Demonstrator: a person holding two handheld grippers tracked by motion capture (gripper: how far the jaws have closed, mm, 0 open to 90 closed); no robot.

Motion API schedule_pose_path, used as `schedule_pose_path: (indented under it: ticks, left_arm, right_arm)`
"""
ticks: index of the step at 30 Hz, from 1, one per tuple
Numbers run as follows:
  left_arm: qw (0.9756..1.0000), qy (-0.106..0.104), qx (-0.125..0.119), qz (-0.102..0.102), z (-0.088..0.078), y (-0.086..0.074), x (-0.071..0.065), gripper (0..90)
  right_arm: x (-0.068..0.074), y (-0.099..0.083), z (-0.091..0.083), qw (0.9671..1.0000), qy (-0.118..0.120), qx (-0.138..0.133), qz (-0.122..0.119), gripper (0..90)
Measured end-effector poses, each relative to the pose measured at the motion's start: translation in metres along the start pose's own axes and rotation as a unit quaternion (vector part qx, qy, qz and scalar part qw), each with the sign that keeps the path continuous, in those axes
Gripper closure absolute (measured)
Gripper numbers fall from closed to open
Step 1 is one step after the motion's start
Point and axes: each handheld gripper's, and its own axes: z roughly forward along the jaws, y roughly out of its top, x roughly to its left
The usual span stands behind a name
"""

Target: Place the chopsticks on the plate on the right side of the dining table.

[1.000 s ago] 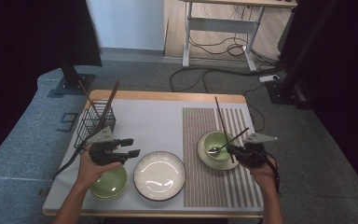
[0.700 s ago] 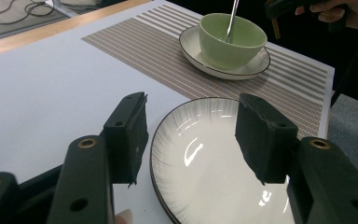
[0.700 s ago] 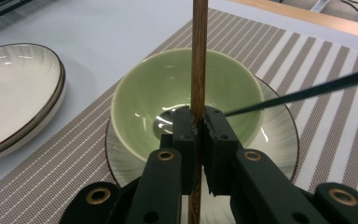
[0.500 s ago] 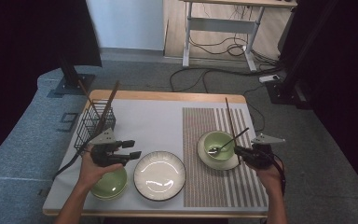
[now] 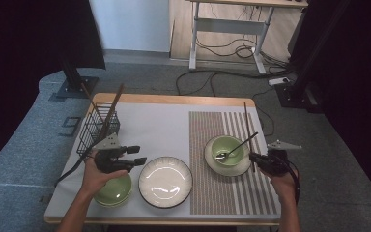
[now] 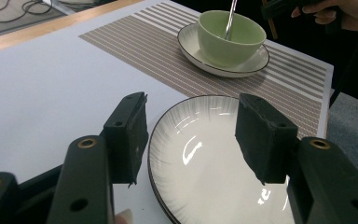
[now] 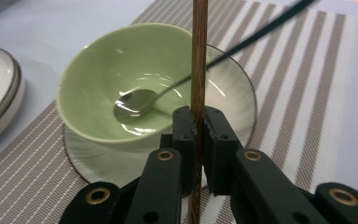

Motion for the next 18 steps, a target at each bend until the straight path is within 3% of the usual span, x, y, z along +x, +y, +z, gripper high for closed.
schedule_pose_path:
  ticks: [18]
  left_arm:
    - [1.0000, -0.002, 0.001, -0.002, -0.001, -0.001, 0.000, 43.6]
  right_arm:
    - [-0.025, -0.024, 0.003, 0.9982, -0.031, 0.010, 0.050, 84.4]
